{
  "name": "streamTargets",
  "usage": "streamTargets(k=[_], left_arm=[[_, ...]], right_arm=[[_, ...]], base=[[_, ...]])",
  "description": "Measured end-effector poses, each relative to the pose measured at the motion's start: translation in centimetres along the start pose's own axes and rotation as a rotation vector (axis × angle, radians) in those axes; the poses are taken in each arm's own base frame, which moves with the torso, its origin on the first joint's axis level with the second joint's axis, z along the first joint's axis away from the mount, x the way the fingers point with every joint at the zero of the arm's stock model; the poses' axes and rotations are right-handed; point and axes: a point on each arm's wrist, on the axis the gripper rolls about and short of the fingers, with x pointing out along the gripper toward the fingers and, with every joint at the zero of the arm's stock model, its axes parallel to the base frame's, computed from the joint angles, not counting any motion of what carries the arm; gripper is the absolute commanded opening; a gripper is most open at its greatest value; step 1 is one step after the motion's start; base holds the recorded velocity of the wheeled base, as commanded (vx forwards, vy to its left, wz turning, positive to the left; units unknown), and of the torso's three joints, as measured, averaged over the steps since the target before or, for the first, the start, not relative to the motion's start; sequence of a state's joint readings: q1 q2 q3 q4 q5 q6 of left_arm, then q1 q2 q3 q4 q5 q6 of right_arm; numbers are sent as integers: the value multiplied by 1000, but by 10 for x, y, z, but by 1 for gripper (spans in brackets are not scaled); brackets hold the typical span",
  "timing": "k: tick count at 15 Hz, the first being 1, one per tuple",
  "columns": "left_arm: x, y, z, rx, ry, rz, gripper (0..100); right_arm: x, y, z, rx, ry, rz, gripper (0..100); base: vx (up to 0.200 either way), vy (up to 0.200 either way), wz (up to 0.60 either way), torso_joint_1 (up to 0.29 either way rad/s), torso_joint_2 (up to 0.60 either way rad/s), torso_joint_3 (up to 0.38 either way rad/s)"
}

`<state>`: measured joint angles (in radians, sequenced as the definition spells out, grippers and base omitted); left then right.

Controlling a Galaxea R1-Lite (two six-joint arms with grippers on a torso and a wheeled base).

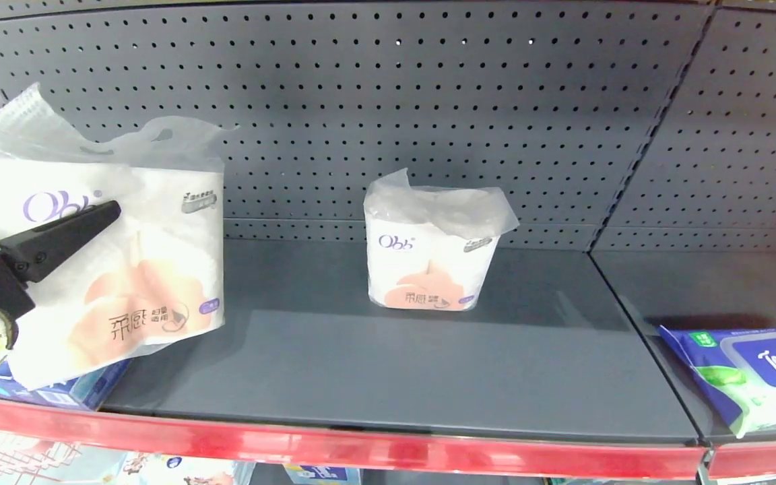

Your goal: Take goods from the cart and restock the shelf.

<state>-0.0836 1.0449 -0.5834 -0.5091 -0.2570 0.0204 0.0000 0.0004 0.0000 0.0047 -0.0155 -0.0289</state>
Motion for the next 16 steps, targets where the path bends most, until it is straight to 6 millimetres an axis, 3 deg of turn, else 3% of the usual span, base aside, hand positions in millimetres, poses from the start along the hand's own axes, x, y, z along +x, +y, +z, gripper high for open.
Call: streamTargets(k=[10, 11, 13, 14, 16], left_arm=[[-8, -6, -6, 18, 2, -33, 0], [-8, -6, -7, 30, 4, -33, 0], [-6, -6, -7, 37, 9, -38, 0], [-5, -6, -6, 43, 8, -39, 0], [-2, -5, -7, 54, 6, -40, 0]], right_arm=[[-1, 0, 5, 13, -15, -3, 100], [-2, -1, 18, 41, -39, -4, 100], [-3, -2, 66, 87, -83, 19, 100], [3, -3, 92, 87, -72, 39, 100], [36, -2, 140, 69, -12, 90, 100]], base=[[0, 0, 0, 0, 0, 0], [0, 0, 0, 0, 0, 0], [0, 0, 0, 0, 0, 0], [0, 0, 0, 0, 0, 0], [0, 0, 0, 0, 0, 0]])
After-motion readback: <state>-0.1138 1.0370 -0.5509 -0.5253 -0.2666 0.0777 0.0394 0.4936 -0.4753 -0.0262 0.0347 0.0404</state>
